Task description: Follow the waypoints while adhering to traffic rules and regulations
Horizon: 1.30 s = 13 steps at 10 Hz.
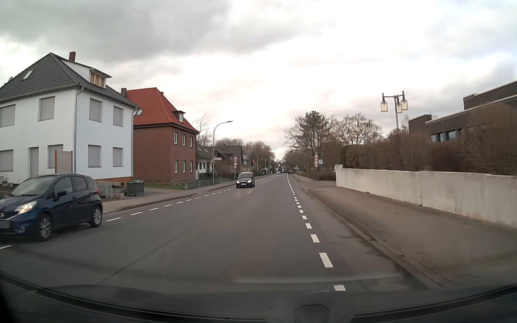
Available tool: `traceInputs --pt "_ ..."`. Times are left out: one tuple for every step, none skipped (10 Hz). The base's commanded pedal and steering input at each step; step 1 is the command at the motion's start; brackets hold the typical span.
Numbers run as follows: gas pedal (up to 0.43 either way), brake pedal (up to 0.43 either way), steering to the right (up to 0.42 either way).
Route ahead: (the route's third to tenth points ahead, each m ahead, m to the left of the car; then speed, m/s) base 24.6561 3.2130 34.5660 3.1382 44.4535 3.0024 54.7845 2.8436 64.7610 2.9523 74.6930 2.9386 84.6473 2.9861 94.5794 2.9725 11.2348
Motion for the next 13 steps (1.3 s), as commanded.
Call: traceInputs --pt "0.000 0.000 0.005" --pt "0.000 0.000 0.005" --pt "0.000 0.000 0.005" --pt "0.000 0.000 0.004" --pt "0.000 0.012 0.004" --pt "0.000 0.030 0.004" --pt "0.000 0.067 0.005" --pt "0.000 0.091 0.005" --pt "0.000 0.116 0.005" --pt "0.000 0.128 0.004" --pt "0.000 0.140 0.004" --pt "0.000 0.146 0.004" --pt "0.000 0.159 0.003"
